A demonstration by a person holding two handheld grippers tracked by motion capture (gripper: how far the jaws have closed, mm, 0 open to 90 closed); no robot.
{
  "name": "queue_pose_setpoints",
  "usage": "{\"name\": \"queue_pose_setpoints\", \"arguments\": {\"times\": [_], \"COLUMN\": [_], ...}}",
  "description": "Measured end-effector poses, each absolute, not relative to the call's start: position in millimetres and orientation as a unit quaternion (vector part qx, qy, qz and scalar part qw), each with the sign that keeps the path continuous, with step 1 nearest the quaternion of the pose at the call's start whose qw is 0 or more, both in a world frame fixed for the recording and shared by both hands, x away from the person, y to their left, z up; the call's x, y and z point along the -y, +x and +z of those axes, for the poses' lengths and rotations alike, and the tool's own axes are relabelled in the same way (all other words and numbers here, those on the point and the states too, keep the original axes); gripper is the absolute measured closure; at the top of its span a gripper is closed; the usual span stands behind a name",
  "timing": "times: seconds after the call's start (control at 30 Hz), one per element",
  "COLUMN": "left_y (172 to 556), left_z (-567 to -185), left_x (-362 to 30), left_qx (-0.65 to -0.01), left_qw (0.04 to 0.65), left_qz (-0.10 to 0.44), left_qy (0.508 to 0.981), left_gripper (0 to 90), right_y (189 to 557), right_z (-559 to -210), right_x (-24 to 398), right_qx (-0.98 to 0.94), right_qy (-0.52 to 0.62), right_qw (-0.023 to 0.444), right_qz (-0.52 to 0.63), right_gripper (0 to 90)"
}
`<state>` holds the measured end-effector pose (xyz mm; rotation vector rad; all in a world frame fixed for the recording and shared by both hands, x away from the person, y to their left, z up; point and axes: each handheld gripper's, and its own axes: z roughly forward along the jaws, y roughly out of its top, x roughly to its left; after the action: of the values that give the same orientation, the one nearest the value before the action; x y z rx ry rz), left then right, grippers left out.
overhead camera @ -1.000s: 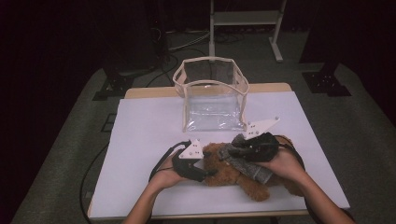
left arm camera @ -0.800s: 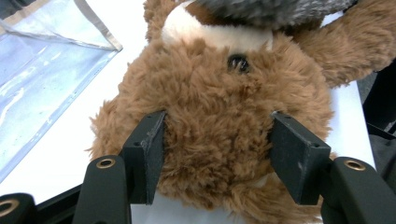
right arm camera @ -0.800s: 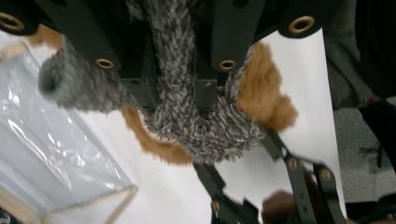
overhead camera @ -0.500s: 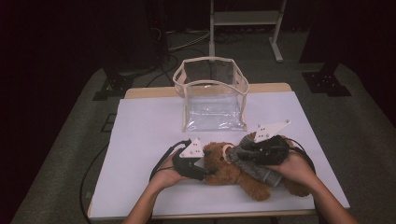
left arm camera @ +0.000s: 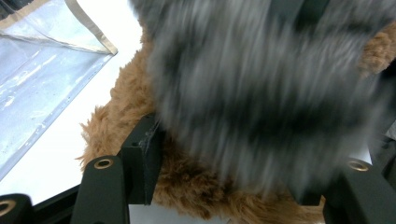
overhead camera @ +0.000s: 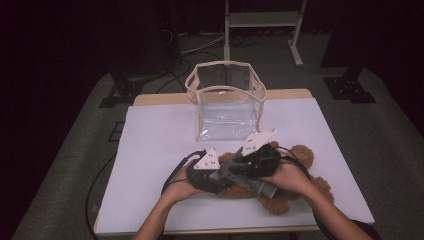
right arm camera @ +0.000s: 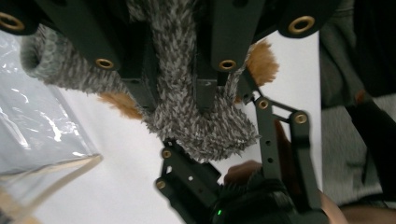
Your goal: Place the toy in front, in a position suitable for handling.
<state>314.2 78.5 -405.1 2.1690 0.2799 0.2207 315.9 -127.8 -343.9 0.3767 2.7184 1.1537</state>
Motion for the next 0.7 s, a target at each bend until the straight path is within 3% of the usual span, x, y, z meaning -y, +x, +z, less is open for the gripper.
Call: {"name": "queue_pose_setpoints", "arguments": {"times": [0.37,0.63,0.7], "left_y": [314.8,313.0,313.0], "left_z": [-406.3,-406.4,-405.6], "left_x": [-79.0,-78.9,-79.2], "left_qx": [-0.117,-0.102,-0.102], "left_qw": [0.46,0.454,0.455], "left_qz": [0.081,0.077,0.075], "left_qy": [0.877,0.882,0.881], "left_gripper": [34.3,34.3,33.9], "right_y": [324.7,335.8,340.0], "right_z": [-347.5,-330.0,-333.2], "right_x": [115.1,144.0,149.4], "right_qx": [-0.922,-0.906,-0.904], "right_qy": [0.114,0.152,0.163], "right_qw": [0.072,0.11,0.097], "right_qz": [0.362,0.378,0.384], "right_gripper": [73.0,73.0,73.0]}}
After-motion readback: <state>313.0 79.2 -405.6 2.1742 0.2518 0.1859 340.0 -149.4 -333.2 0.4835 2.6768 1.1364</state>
